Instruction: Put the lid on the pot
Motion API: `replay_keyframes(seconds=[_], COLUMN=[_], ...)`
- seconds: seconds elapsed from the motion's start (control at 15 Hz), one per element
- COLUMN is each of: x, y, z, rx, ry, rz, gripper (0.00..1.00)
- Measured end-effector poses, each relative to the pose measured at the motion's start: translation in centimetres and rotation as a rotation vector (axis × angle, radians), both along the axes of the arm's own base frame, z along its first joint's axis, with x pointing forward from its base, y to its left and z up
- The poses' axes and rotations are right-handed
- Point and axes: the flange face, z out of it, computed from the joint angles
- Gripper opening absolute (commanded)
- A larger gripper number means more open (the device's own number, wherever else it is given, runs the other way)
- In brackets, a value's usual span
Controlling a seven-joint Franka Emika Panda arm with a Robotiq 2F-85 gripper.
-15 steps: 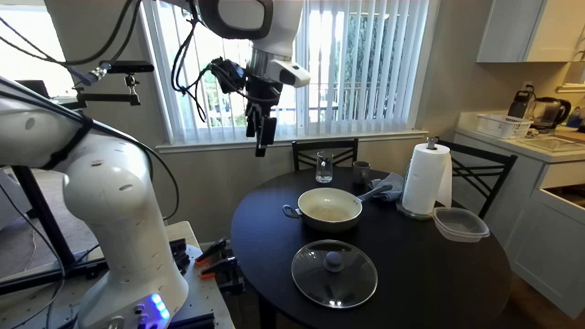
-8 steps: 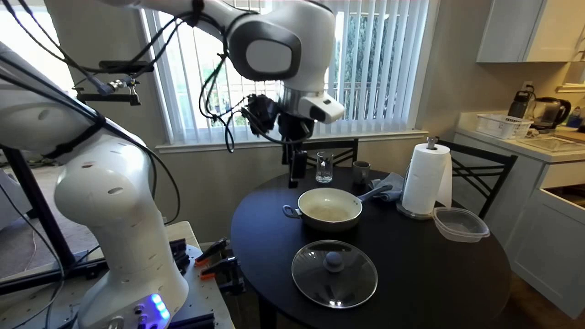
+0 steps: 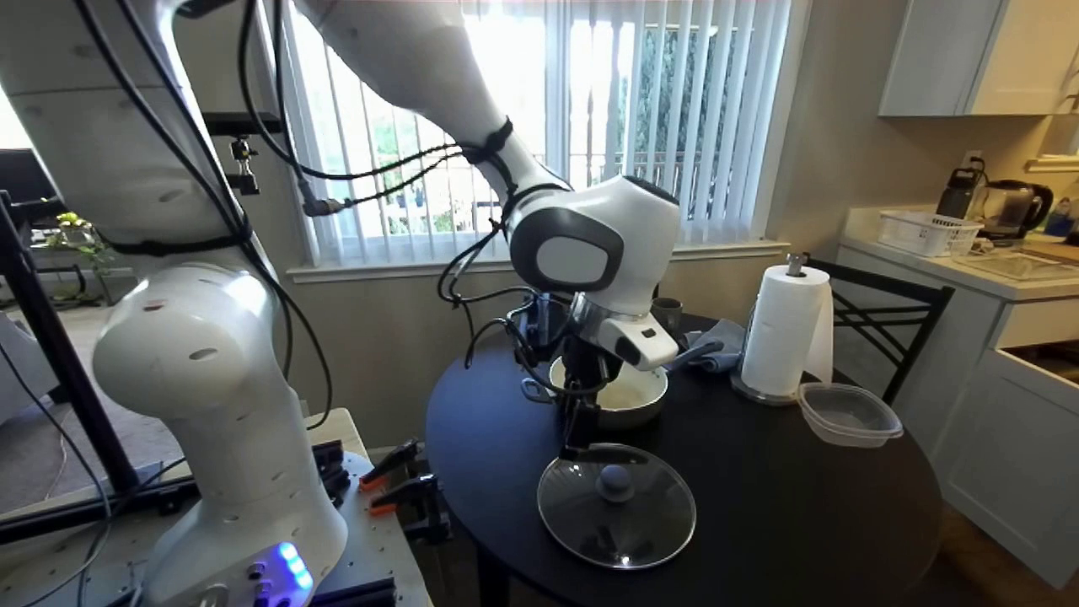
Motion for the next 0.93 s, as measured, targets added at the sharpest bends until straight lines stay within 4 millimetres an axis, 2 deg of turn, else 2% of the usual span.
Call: replay_keyframes(seconds=[0.2,0.4,0.6,0.93], x=[2.0,3.8,4.8,4.9], y=[0.1,0.2,0.4,0.4], z=[-3.6,-5.8,-6.7,-6.8], rx=[-0.036,-0.053,-0.057,-0.058], ry=[0.066,0.118,0.144,0.142], rz=[-0.067,-0.114,-0.124,-0.126], gripper=[1.0,1.0,1.0,1.0])
